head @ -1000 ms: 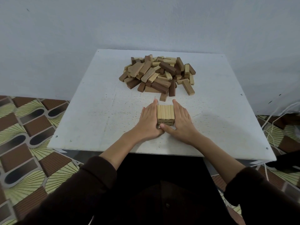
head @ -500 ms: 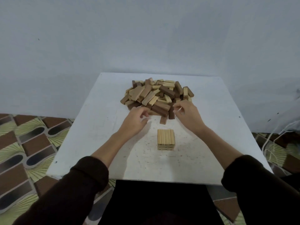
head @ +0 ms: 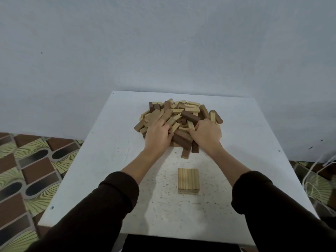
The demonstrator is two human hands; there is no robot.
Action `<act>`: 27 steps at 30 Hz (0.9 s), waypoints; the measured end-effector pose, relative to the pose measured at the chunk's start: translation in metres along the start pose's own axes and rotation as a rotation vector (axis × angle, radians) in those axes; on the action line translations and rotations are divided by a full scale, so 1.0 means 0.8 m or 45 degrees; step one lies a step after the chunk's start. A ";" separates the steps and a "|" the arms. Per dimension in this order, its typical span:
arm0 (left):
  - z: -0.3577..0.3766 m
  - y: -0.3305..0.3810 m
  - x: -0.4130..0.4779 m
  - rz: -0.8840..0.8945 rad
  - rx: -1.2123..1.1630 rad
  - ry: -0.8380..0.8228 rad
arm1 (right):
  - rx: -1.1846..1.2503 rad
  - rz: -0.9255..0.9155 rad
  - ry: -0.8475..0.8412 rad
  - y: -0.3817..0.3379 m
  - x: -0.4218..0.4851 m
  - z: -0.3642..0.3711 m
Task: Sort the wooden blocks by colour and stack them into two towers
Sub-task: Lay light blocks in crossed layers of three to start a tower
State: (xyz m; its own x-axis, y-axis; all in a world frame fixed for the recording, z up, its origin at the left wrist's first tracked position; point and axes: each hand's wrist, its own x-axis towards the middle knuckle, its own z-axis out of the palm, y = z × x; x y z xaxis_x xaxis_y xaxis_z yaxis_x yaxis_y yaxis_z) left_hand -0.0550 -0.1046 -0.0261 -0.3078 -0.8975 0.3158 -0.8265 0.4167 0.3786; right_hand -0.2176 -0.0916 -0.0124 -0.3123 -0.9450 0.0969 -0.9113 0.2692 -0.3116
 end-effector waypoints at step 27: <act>0.000 0.032 0.015 -0.363 -0.230 -0.259 | 0.174 -0.307 -0.302 -0.002 0.026 -0.005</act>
State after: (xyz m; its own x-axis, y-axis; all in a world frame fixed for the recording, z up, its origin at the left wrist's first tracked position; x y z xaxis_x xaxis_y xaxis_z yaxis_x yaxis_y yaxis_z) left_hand -0.0795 -0.1044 -0.0126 -0.1796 -0.9837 0.0038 -0.8017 0.1486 0.5790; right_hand -0.2237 -0.1106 -0.0065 -0.0069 -0.9994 -0.0340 -0.9018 0.0210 -0.4315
